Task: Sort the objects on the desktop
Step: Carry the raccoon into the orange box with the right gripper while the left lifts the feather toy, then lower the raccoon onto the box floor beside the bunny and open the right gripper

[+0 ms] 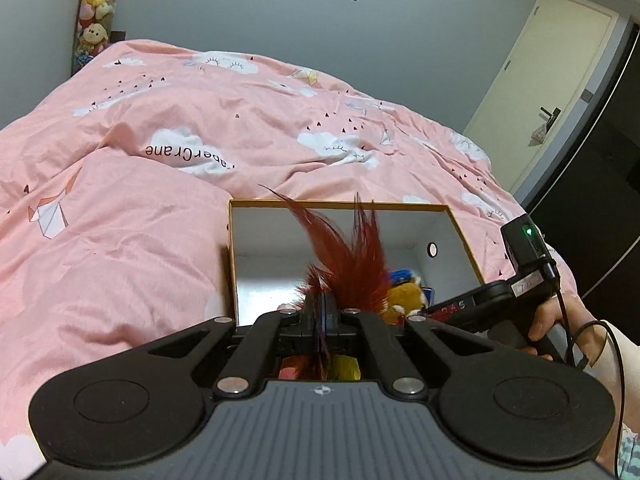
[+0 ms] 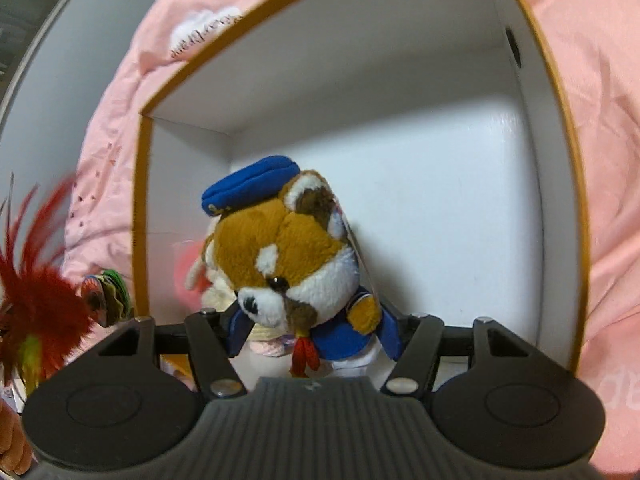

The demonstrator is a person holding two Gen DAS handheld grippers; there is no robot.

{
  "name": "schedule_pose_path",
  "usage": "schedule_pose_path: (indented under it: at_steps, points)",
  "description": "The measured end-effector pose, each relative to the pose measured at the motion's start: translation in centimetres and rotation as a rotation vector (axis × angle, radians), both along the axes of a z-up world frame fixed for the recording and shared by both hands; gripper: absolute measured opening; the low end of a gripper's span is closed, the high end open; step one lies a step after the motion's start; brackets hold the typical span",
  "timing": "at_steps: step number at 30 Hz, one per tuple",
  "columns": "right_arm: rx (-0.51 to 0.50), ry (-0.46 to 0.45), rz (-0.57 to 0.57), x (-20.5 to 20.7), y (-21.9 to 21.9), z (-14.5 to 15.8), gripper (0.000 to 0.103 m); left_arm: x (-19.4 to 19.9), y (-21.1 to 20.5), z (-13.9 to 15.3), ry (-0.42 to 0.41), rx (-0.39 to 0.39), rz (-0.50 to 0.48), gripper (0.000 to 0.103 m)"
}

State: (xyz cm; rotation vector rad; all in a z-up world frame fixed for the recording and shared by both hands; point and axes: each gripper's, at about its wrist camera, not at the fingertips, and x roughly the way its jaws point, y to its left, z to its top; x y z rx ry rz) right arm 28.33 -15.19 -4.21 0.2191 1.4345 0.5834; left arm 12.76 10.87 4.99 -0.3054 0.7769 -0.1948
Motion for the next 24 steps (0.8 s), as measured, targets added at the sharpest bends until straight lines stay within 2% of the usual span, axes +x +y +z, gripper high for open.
schedule_pose_path:
  at_steps: [7,10,13,17,21,23,24]
  points:
    - [-0.058,-0.012,0.075,-0.5,0.6,-0.3,0.069,2.4,-0.1,-1.5,0.039,0.004,-0.006,0.0]
    - [-0.097,-0.069,0.144,-1.2,0.9,0.6,0.07,3.3,0.0,-1.9,0.054,0.008,-0.006,0.0]
    - [-0.15,-0.163,0.22,-2.1,1.3,2.0,0.071,4.1,0.0,-2.2,0.064,0.019,-0.008,0.0]
    - [-0.166,-0.268,0.297,-2.4,1.2,3.3,0.071,5.3,-0.1,-2.5,0.077,0.036,-0.012,0.0]
    - [-0.198,-0.314,0.33,-2.2,1.9,2.9,0.063,6.9,-0.3,-3.1,0.099,0.056,-0.017,0.0]
    - [-0.204,-0.287,0.326,-1.5,2.5,1.8,0.055,7.5,-0.4,-3.4,0.11,0.062,-0.021,0.0]
    - [-0.197,-0.265,0.317,-1.0,2.5,1.2,0.055,7.7,-0.5,-3.6,0.117,0.063,-0.021,0.0]
